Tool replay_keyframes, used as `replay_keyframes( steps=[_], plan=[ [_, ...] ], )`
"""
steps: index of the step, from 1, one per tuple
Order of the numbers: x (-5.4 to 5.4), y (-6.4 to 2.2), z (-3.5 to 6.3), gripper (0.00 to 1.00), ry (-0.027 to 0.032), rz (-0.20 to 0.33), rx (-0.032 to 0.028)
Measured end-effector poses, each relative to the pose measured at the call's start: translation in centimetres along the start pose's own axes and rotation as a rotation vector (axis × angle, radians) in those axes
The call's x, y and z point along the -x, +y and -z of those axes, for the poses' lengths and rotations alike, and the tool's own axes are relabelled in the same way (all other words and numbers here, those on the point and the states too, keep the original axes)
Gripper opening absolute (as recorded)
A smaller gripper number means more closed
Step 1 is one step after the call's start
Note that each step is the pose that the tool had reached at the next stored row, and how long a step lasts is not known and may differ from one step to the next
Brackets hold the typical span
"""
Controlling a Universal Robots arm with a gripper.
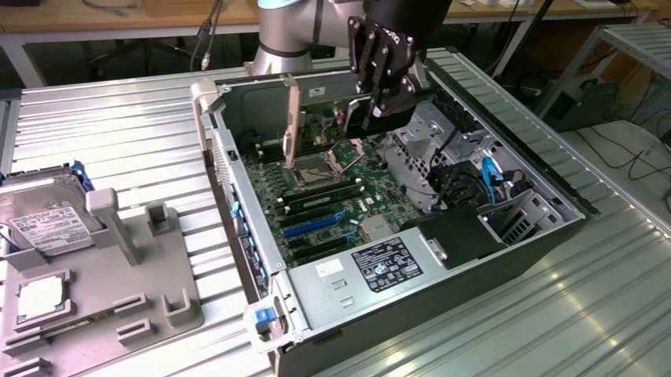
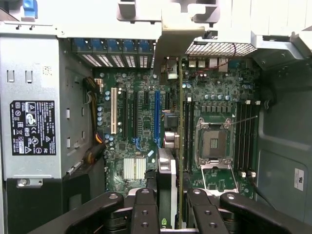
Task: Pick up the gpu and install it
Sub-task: 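Insert the gpu into the slot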
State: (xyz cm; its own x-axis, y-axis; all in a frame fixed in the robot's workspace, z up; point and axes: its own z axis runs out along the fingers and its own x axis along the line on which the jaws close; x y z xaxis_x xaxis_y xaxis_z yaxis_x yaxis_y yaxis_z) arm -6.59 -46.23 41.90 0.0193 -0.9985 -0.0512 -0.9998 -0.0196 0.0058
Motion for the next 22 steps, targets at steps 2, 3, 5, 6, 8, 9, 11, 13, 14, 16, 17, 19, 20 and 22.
replay_keyframes(
  steps=[2,3,5,6,8,9,11,13,14,16,17,19,20,22],
  plan=[
    [0.00,0.00,-0.10,0.28,0.0000,0.000,0.0000],
    [0.00,0.00,-0.13,0.28,0.0001,0.000,0.0001],
    [-0.01,0.00,-0.20,0.28,0.0000,0.000,0.0000],
    [-0.01,0.00,-0.24,0.28,0.0000,0.000,0.0000],
    [-0.01,0.00,-0.30,0.28,0.0001,0.000,0.0000],
    [-0.02,0.00,-0.35,0.28,-0.0001,0.000,0.0000],
    [-0.02,0.00,-0.41,0.28,0.0000,0.000,0.0000],
    [-0.02,0.00,-0.48,0.28,0.0001,0.000,0.0000],
    [-0.02,0.00,-0.51,0.28,0.0000,0.000,0.0000],
    [-0.03,0.00,-0.58,0.28,0.0001,0.000,0.0001],
    [-0.03,0.00,-0.61,0.28,0.0001,0.000,0.0001],
    [-0.03,0.00,-0.68,0.28,0.0000,0.000,0.0001],
    [-0.04,0.00,-0.71,0.28,0.0001,0.000,0.0001],
    [-0.04,-0.01,-0.77,0.28,0.0000,0.000,0.0000]
  ],
)
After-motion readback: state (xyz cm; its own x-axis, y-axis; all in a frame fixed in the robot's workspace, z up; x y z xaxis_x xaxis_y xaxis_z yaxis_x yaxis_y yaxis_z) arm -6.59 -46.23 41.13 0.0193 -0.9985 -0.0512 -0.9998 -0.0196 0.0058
